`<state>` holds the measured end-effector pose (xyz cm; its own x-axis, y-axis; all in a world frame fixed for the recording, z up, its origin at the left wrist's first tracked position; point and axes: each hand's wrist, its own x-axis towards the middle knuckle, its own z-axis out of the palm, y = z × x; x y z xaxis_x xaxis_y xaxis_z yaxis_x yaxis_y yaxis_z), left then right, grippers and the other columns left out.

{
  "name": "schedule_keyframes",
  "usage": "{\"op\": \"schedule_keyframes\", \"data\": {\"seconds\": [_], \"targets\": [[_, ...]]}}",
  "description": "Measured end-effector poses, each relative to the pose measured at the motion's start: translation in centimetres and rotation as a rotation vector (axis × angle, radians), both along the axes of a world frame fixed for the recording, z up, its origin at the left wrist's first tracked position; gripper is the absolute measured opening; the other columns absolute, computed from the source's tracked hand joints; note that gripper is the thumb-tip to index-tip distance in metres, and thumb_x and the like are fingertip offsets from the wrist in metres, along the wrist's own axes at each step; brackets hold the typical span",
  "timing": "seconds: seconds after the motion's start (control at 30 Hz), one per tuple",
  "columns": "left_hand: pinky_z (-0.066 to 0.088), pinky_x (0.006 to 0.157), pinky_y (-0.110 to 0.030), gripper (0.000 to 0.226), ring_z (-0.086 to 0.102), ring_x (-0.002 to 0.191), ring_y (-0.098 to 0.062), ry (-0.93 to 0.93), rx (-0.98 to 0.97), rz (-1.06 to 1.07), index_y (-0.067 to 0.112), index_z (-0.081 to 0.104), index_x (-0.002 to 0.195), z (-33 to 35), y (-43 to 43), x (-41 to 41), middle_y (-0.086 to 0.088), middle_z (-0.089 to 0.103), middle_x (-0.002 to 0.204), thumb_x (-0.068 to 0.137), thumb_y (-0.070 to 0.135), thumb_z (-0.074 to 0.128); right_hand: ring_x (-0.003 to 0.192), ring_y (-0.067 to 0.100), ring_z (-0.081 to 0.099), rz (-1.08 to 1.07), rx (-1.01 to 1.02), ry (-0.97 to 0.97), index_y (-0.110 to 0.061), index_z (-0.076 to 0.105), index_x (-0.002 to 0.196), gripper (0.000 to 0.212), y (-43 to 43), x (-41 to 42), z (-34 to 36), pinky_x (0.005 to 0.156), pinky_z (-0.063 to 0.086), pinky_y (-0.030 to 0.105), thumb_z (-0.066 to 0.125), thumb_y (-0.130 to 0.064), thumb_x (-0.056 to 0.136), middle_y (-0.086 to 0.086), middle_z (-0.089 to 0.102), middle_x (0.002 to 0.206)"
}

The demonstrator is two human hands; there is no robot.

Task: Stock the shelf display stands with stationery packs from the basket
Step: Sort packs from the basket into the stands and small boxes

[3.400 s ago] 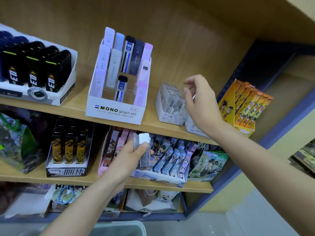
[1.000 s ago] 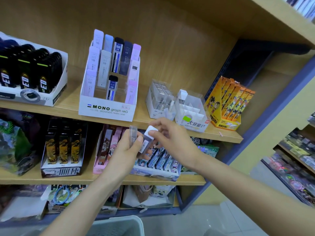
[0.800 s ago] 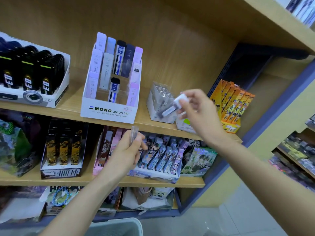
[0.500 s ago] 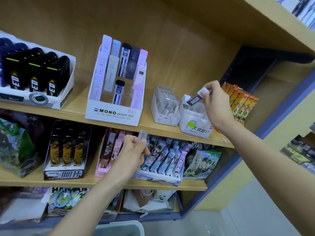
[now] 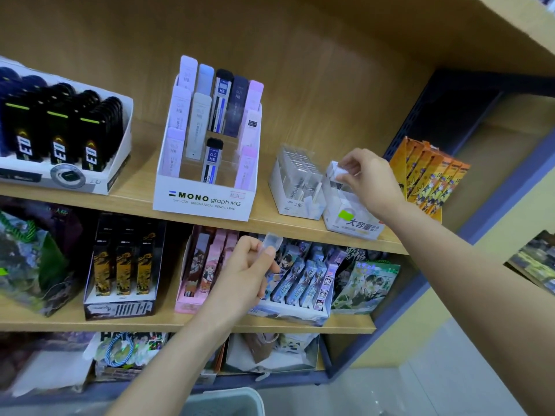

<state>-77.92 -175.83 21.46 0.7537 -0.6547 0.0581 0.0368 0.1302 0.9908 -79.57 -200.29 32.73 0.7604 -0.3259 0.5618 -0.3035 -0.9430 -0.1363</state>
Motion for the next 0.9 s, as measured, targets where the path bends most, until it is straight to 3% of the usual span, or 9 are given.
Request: {"op": "schedule_keyframes", "data": {"seconds": [0.1, 0.2, 0.27, 0.37, 0.43, 0.53, 0.67, 0.77, 0.9], "targets": [[0.028, 0.037, -0.016, 0.015, 0.035, 0.045, -0.01, 0.02, -0.003, 0.001, 0.011, 0.043, 0.088, 0.1, 0.0, -0.1, 0.004, 0.058, 0.073, 0.1, 0.02, 0.042, 0.075, 0.008, 0.05, -0.043, -0.053, -0.007, -0.008, 0.064, 0.103, 0.015, 0.4, 0.0, 0.3, 0.075, 0.045, 0.032, 0.064, -0.014, 0.089, 0.002, 0.053, 0.097], [0.026, 0.037, -0.017, 0.015, 0.035, 0.042, -0.008, 0.085, 0.007, 0.007, 0.01, 0.044, 0.089, 0.1, 0.0, -0.1, -0.002, 0.056, 0.077, 0.102, 0.017, 0.038, 0.103, 0.021, 0.051, -0.096, -0.092, -0.076, -0.009, 0.052, 0.127, 0.034, 1.9, -0.7, 0.4, 0.085, 0.041, 0.033, 0.056, -0.019, 0.095, 0.005, 0.057, 0.112], [0.027, 0.038, -0.018, 0.016, 0.036, 0.039, -0.006, 0.112, -0.007, 0.008, 0.01, 0.043, 0.09, 0.0, 0.0, 0.0, -0.005, 0.056, 0.081, 0.102, 0.016, 0.035, 0.102, 0.016, 0.05, -0.045, -0.024, -0.199, -0.01, 0.047, 0.129, 0.034, 4.3, -1.9, 0.2, 0.086, 0.042, 0.031, 0.051, -0.02, 0.097, 0.0, 0.055, 0.109], [0.032, 0.043, -0.017, 0.018, 0.039, 0.043, -0.005, 0.074, -0.013, 0.021, 0.01, 0.046, 0.09, -0.1, 0.2, -0.2, -0.006, 0.054, 0.076, 0.102, 0.02, 0.037, 0.081, -0.003, 0.049, 0.113, 0.098, -0.118, -0.015, 0.051, 0.125, 0.028, 8.4, -4.1, -0.8, 0.076, 0.042, 0.015, 0.046, -0.024, 0.099, -0.012, 0.051, 0.103], [0.035, 0.047, -0.017, 0.018, 0.041, 0.048, -0.005, 0.019, -0.015, 0.037, 0.011, 0.049, 0.091, -0.1, 0.4, -0.4, -0.007, 0.051, 0.074, 0.101, 0.022, 0.04, 0.081, -0.009, 0.049, 0.191, 0.182, 0.054, -0.021, 0.051, 0.126, 0.03, 10.4, -5.5, -2.0, 0.07, 0.039, 0.008, 0.044, -0.029, 0.098, -0.016, 0.051, 0.104], [0.035, 0.048, -0.011, 0.016, 0.04, 0.049, -0.002, -0.081, -0.034, 0.058, 0.01, 0.052, 0.092, 0.1, 0.9, -1.1, 0.0, 0.046, 0.065, 0.099, 0.023, 0.044, 0.086, -0.006, 0.052, 0.281, 0.318, 0.187, -0.022, 0.056, 0.119, 0.026, 12.2, -7.0, -4.0, 0.073, 0.039, 0.005, 0.048, -0.031, 0.097, -0.014, 0.055, 0.106], [0.035, 0.054, -0.016, 0.013, 0.04, 0.052, -0.004, -0.184, -0.069, 0.051, 0.013, 0.053, 0.086, -0.2, 1.3, -2.2, 0.006, 0.046, 0.059, 0.095, 0.021, 0.049, 0.084, 0.005, 0.057, 0.352, 0.487, 0.131, -0.02, 0.059, 0.1, 0.008, 13.4, -8.2, -5.1, 0.072, 0.044, 0.011, 0.058, -0.022, 0.093, -0.003, 0.062, 0.096], [0.036, 0.058, -0.019, 0.01, 0.045, 0.059, -0.007, -0.283, -0.038, 0.041, 0.017, 0.054, 0.085, 0.3, 1.1, -2.6, 0.012, 0.052, 0.06, 0.093, 0.022, 0.052, 0.074, 0.01, 0.063, 0.382, 0.699, 0.073, -0.016, 0.057, 0.09, 0.005, 13.3, -8.9, -4.9, 0.066, 0.053, 0.02, 0.061, -0.013, 0.09, 0.002, 0.064, 0.082], [0.039, 0.069, -0.009, 0.007, 0.054, 0.081, -0.003, -0.477, 0.038, 0.118, 0.023, 0.053, 0.09, 3.3, 0.2, -2.0, 0.009, 0.06, 0.09, 0.094, 0.017, 0.055, 0.072, 0.01, 0.065, 0.385, 0.742, -0.107, -0.019, 0.056, 0.086, 0.01, 11.5, -9.3, -2.4, 0.067, 0.055, 0.021, 0.06, -0.01, 0.09, 0.001, 0.064, 0.081]]}}
